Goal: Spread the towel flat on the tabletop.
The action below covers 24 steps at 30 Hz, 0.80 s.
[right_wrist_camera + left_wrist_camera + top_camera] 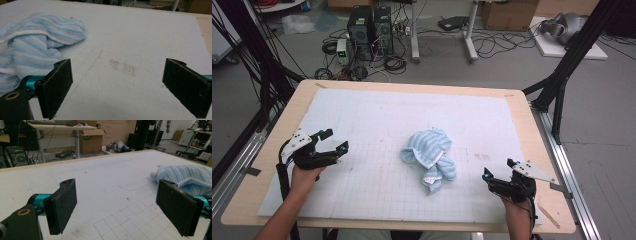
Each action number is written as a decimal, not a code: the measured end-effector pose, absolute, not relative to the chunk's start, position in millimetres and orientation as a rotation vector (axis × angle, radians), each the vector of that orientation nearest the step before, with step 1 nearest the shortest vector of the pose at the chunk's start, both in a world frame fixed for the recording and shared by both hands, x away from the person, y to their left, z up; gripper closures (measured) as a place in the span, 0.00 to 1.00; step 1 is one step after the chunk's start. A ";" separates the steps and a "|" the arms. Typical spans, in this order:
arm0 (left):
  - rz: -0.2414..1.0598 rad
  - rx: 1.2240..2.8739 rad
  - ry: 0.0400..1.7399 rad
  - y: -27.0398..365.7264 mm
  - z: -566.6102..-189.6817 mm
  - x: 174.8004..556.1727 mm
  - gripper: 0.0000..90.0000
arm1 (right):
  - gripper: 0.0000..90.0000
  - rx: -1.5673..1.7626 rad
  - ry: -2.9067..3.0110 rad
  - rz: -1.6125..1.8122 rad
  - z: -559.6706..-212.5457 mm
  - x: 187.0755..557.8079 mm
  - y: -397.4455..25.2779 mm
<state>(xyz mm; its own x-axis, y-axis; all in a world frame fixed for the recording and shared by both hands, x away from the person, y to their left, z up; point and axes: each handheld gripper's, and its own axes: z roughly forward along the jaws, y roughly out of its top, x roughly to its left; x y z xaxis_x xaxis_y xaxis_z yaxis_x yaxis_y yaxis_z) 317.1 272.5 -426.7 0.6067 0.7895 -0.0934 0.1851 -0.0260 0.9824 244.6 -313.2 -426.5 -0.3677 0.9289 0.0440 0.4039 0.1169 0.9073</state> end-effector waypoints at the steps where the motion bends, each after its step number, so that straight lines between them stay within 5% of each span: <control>1: 0.589 1.552 0.850 272.7 -426.8 317.6 0.19 | 0.10 1.287 1.844 1.219 -426.6 244.7 -312.8; 24: 0.576 1.554 0.849 265.1 -429.5 324.3 0.20 | 0.10 1.341 1.828 1.254 -431.5 240.3 -324.2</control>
<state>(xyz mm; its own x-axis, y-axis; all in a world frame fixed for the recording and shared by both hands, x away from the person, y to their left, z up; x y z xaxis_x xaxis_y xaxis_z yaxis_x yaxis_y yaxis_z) 324.3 265.1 -429.5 0.6091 0.7862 -0.1044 0.1934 -0.0195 0.9809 240.3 -324.2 -431.5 -0.3559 0.9297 0.0951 0.4233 0.0696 0.9033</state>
